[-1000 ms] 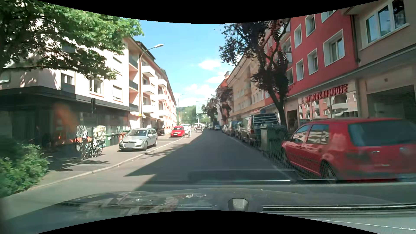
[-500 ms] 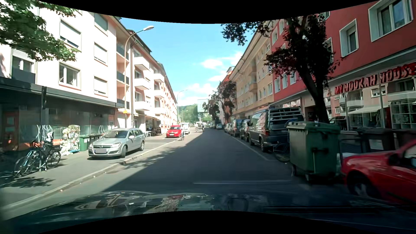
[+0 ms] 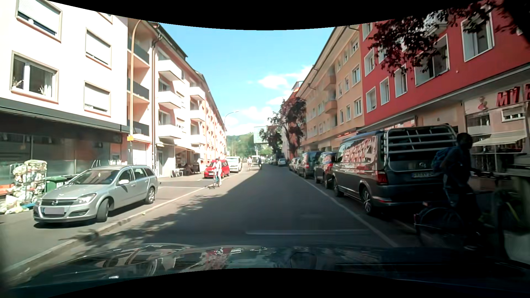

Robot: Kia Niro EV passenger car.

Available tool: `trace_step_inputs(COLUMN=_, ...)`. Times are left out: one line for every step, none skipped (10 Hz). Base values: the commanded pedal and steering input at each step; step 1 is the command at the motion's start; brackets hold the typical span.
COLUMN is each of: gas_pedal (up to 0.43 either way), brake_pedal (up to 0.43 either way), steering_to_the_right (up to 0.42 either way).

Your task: Follow the waypoints while adhering to traffic rules and regulations

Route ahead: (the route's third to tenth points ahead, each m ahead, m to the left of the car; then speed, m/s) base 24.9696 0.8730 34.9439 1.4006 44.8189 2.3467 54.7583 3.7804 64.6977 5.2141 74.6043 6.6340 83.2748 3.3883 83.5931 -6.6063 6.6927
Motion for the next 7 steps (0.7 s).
trace_step_inputs(gas_pedal=0.067, brake_pedal=0.0, steering_to_the_right=-0.015)
trace_step_inputs(gas_pedal=0.067, brake_pedal=0.0, steering_to_the_right=-0.014)
trace_step_inputs(gas_pedal=0.067, brake_pedal=0.0, steering_to_the_right=-0.012)
trace_step_inputs(gas_pedal=0.067, brake_pedal=0.0, steering_to_the_right=-0.012)
trace_step_inputs(gas_pedal=0.067, brake_pedal=0.0, steering_to_the_right=-0.012)
trace_step_inputs(gas_pedal=0.067, brake_pedal=0.0, steering_to_the_right=-0.012)
trace_step_inputs(gas_pedal=0.067, brake_pedal=0.0, steering_to_the_right=-0.012)
